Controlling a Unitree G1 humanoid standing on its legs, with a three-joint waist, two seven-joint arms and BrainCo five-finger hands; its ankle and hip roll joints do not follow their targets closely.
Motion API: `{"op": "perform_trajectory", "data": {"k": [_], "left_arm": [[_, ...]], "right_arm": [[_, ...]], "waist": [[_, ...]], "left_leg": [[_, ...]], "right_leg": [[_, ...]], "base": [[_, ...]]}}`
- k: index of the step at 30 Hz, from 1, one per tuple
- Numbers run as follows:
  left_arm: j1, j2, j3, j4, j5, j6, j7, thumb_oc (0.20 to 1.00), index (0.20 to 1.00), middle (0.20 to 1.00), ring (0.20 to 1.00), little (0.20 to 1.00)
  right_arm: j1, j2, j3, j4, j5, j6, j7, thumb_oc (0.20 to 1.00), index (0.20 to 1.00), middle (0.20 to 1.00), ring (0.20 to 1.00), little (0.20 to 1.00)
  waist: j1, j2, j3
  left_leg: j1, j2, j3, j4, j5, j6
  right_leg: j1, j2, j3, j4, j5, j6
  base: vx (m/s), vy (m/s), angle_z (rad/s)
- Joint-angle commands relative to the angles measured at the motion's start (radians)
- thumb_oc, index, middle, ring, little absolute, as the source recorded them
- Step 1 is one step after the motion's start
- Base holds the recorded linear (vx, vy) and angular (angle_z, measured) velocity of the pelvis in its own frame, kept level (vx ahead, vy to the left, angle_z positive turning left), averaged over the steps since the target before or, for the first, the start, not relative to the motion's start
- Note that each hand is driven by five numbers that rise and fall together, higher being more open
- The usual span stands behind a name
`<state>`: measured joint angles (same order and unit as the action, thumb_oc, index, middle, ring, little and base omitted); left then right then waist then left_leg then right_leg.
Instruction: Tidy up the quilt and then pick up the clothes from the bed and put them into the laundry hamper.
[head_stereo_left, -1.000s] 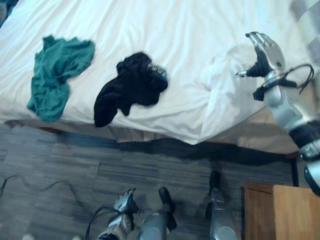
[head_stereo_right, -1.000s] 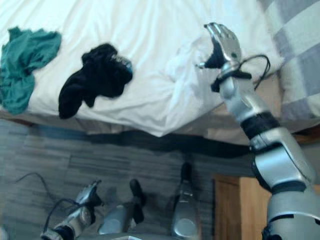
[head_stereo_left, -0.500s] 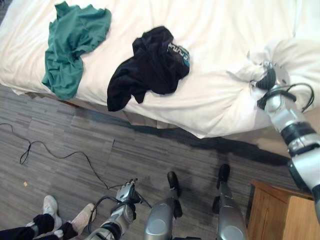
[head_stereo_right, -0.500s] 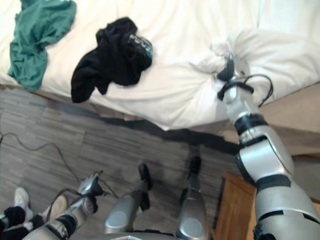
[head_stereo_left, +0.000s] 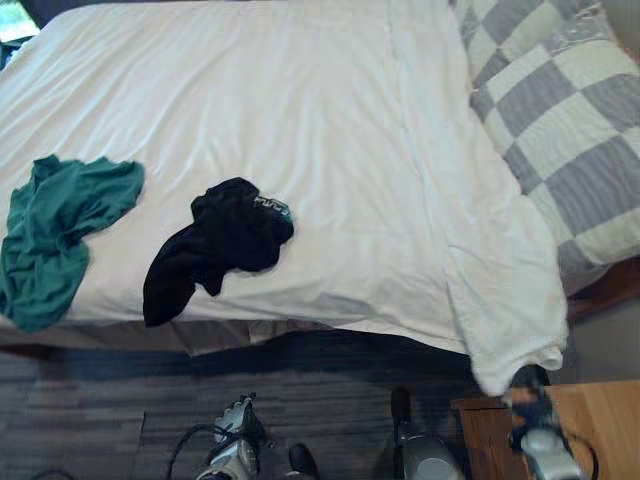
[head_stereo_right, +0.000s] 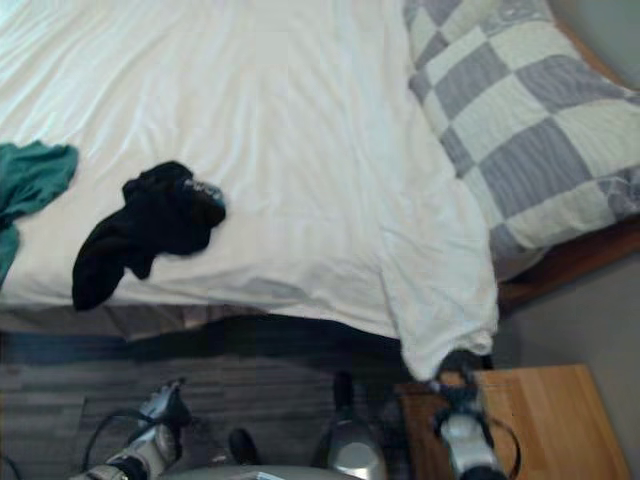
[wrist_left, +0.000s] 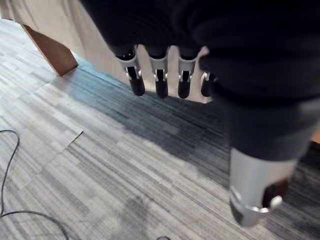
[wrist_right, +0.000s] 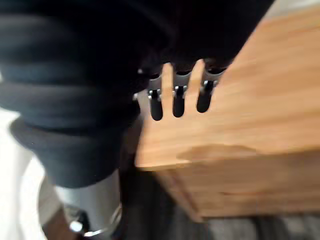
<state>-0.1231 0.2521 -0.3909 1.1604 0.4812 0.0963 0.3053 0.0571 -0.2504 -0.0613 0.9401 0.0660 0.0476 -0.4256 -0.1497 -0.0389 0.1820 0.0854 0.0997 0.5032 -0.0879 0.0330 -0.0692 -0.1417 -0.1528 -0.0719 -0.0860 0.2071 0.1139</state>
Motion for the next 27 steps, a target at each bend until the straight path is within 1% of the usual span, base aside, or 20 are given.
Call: {"op": "perform_trajectory", "data": {"k": [1,2,3,5,6,7,8,9,11,14,16,18,20,22,25,27], "left_arm": [[-0.002,0.001,0.006,0.004,-0.017,0.006,0.026,1.0,1.0,1.0,1.0,1.0],[-0.002,0.001,0.006,0.004,-0.017,0.006,0.026,1.0,1.0,1.0,1.0,1.0],[0.0,0.0,0.005,0.001,-0.017,0.006,0.025,1.0,1.0,1.0,1.0,1.0],[-0.003,-0.003,-0.003,0.008,-0.013,0.007,0.021,1.0,1.0,1.0,1.0,1.0],[-0.006,-0.005,-0.005,0.013,-0.01,0.007,0.017,1.0,1.0,1.0,1.0,1.0],[-0.007,-0.005,-0.009,0.019,0.004,0.009,0.009,1.0,1.0,1.0,1.0,1.0],[-0.007,-0.006,-0.009,0.02,0.004,0.01,0.009,1.0,1.0,1.0,1.0,1.0],[-0.005,-0.005,-0.006,0.029,0.02,0.01,-0.002,1.0,1.0,1.0,1.0,1.0],[0.001,0.005,-0.007,0.038,0.03,0.006,-0.019,1.0,1.0,1.0,1.0,1.0],[-0.01,0.029,-0.019,0.049,0.023,0.004,-0.032,1.0,1.0,1.0,1.0,1.0],[-0.023,0.04,-0.028,0.052,0.005,0.003,-0.03,1.0,1.0,1.0,1.0,1.0],[-0.039,0.046,-0.036,0.048,-0.03,0.0,-0.016,1.0,1.0,1.0,1.0,1.0],[-0.051,0.046,-0.051,0.042,-0.073,-0.007,0.001,1.0,1.0,1.0,1.0,1.0],[-0.06,0.043,-0.066,0.036,-0.115,-0.013,0.018,1.0,1.0,1.0,1.0,1.0],[-0.064,0.029,-0.071,0.034,-0.172,-0.017,0.031,1.0,1.0,1.0,1.0,1.0],[-0.065,0.018,-0.068,0.035,-0.184,-0.014,0.038,1.0,1.0,1.0,1.0,1.0]], "right_arm": [[-0.014,-0.041,-0.072,-0.073,0.152,-0.046,-0.108,1.0,1.0,1.0,1.0,1.0],[-0.014,-0.041,-0.073,-0.074,0.151,-0.046,-0.108,1.0,1.0,1.0,1.0,1.0],[-0.015,-0.055,-0.093,-0.117,0.158,-0.05,-0.128,1.0,1.0,1.0,1.0,1.0],[-0.049,-0.104,-0.116,-0.231,0.141,-0.075,-0.163,1.0,1.0,1.0,1.0,1.0],[-0.065,-0.124,-0.117,-0.279,0.12,-0.081,-0.171,0.448,0.448,0.448,0.448,0.448],[-0.084,-0.158,-0.116,-0.361,0.073,-0.084,-0.179,0.2,0.2,0.2,0.2,0.2],[-0.083,-0.158,-0.117,-0.364,0.072,-0.081,-0.179,0.2,0.2,0.2,0.2,0.2],[-0.124,-0.215,-0.12,-0.499,-0.006,-0.09,-0.175,0.2,0.2,0.2,0.2,0.2],[-0.209,-0.289,-0.103,-0.583,-0.081,-0.094,-0.179,0.2,0.2,0.2,0.2,0.2],[-0.376,-0.389,-0.044,-0.611,-0.111,-0.096,-0.17,0.2,0.2,0.2,0.2,0.2],[-0.486,-0.433,0.013,-0.575,-0.11,-0.086,-0.167,0.2,0.2,0.2,0.2,0.2],[-0.606,-0.46,0.078,-0.493,-0.079,-0.082,-0.167,0.2,0.2,0.2,0.2,0.2],[-0.708,-0.461,0.114,-0.352,0.008,-0.089,-0.17,0.2,0.2,0.2,0.2,0.2],[-0.781,-0.448,0.123,-0.208,0.119,-0.099,-0.158,0.2,0.2,0.2,0.2,0.2],[-0.835,-0.42,0.125,0.007,0.24,-0.095,-0.11,0.2,0.2,0.2,0.2,0.2],[-0.812,-0.386,0.13,0.093,0.251,-0.081,-0.083,0.2,0.2,0.2,0.2,0.2]], "waist": [[-0.022,0.029,0.014],[-0.021,0.029,0.014],[-0.022,0.028,0.012],[-0.022,0.026,0.014],[-0.02,0.025,0.017],[-0.016,0.024,0.022],[-0.016,0.024,0.023],[-0.004,0.023,0.031],[0.015,0.024,0.037],[0.051,0.03,0.057],[0.07,0.039,0.078],[0.087,0.053,0.105],[0.099,0.073,0.133],[0.108,0.099,0.162],[0.11,0.129,0.192],[0.107,0.134,0.206]], "left_leg": [[-0.015,0.04,-0.04,0.001,-0.048,-0.035],[-0.015,0.04,-0.04,0.001,-0.049,-0.035],[-0.009,0.039,-0.038,0.001,-0.052,-0.034],[-0.005,0.037,-0.039,0.001,-0.054,-0.033],[-0.005,0.037,-0.041,0.001,-0.054,-0.032],[-0.005,0.037,-0.041,0.001,-0.054,-0.031],[-0.004,0.037,-0.042,0.001,-0.054,-0.031],[-0.001,0.036,-0.043,0.001,-0.056,-0.03],[-0.004,0.038,-0.053,0.003,-0.053,-0.032],[-0.027,0.042,-0.073,0.006,-0.04,-0.037],[-0.049,0.042,-0.084,0.01,-0.029,-0.04],[-0.088,0.044,-0.095,0.026,-0.017,-0.043],[-0.134,0.044,-0.106,0.063,-0.017,-0.047],[-0.181,0.046,-0.118,0.113,-0.024,-0.052],[-0.233,0.059,-0.105,0.172,-0.038,-0.06],[-0.251,0.067,-0.101,0.2,-0.045,-0.059]], "right_leg": [[0.061,-0.035,0.007,0.079,-0.205,0.099],[0.061,-0.035,0.007,0.079,-0.206,0.1],[0.064,-0.036,0.009,0.08,-0.206,0.1],[0.064,-0.039,0.011,0.087,-0.208,0.102],[0.062,-0.038,0.013,0.091,-0.209,0.101],[0.06,-0.039,0.013,0.093,-0.211,0.1],[0.06,-0.039,0.013,0.094,-0.211,0.1],[0.06,-0.04,0.015,0.1,-0.216,0.097],[0.057,-0.042,0.01,0.107,-0.221,0.094],[0.045,-0.046,-0.002,0.119,-0.227,0.088],[0.027,-0.047,-0.006,0.132,-0.231,0.083],[-0.008,-0.049,-0.003,0.155,-0.233,0.076],[-0.047,-0.051,-0.003,0.192,-0.245,0.07],[-0.085,-0.057,-0.009,0.24,-0.264,0.068],[-0.144,-0.065,-0.006,0.293,-0.278,0.064],[-0.164,-0.058,0.0,0.314,-0.286,0.059]], "base": [[0.05,0.057,-0.43],[0.04,0.046,-0.26],[0.01,0.026,-0.24],[-0.01,0.033,-0.19],[-0.04,0.022,-0.06],[0.0,0.0,0.0],[-0.02,0.006,0.04],[-0.01,-0.013,0.1],[-0.01,-0.037,0.04],[-0.07,-0.067,0.21],[-0.09,-0.074,0.33],[-0.11,-0.085,0.37],[-0.1,-0.063,0.28],[-0.08,-0.046,0.21],[-0.06,-0.019,0.14],[-0.03,-0.013,-0.08]]}}
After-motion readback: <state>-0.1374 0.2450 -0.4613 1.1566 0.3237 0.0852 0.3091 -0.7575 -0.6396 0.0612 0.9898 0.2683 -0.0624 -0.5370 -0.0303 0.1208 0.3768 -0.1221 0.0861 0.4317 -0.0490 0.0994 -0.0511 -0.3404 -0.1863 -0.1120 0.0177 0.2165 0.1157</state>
